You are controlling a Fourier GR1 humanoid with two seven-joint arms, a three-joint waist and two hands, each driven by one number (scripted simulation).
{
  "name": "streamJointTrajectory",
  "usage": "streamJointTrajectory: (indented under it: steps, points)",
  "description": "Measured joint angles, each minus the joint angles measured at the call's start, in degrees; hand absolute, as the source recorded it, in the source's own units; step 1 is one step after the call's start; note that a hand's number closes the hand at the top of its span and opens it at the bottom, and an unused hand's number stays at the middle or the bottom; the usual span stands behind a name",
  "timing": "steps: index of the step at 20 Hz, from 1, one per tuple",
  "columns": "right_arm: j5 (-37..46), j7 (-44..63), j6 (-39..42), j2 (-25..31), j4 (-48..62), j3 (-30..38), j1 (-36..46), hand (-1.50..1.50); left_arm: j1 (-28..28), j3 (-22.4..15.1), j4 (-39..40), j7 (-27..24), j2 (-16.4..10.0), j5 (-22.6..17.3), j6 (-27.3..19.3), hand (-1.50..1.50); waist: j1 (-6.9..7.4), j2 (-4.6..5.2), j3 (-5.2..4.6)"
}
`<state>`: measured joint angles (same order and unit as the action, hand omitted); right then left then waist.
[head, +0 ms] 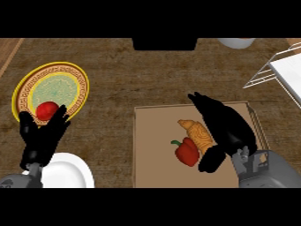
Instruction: Pick the croissant from the tray and place it in the tiered shelf
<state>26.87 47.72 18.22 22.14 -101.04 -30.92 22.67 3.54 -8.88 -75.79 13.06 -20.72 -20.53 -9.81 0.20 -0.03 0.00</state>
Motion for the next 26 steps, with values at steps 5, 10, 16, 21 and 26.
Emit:
streamJointTrajectory:
  steps: [5, 10, 16, 21, 26]
  points:
    - [6.72, -0.81, -0.77, -2.75, 2.68, 0.09, -1.92, -1.50, -0.68, 1.34, -0.42, 0.09, 1.07, 1.32, 0.93, 0.00, -0.05, 0.01, 0.01]
    - [11.93, -1.50, -0.07, -4.26, 1.30, 0.64, -5.54, -1.50, -0.98, 2.79, -0.73, 0.54, 2.28, 2.74, 2.12, 0.00, -0.14, -0.01, 0.01]
    - [18.17, -4.45, -0.66, -8.64, 5.11, 1.42, -7.17, -1.50, -1.36, 4.96, 0.98, -0.68, 3.85, 4.68, 4.46, 0.00, -0.10, -0.01, 0.03]
    - [22.48, -7.77, -1.88, -9.62, 9.10, 3.27, -7.75, -1.50, -1.35, 6.12, 0.18, 0.36, 4.63, 5.99, 5.25, 0.00, -0.07, 0.00, 0.03]
    - [26.58, -10.70, -3.21, -11.36, 14.31, 5.48, -6.10, -1.50, -0.78, 7.39, -1.76, 3.01, 5.15, 6.92, 5.53, 0.00, -0.04, -0.01, -0.01]
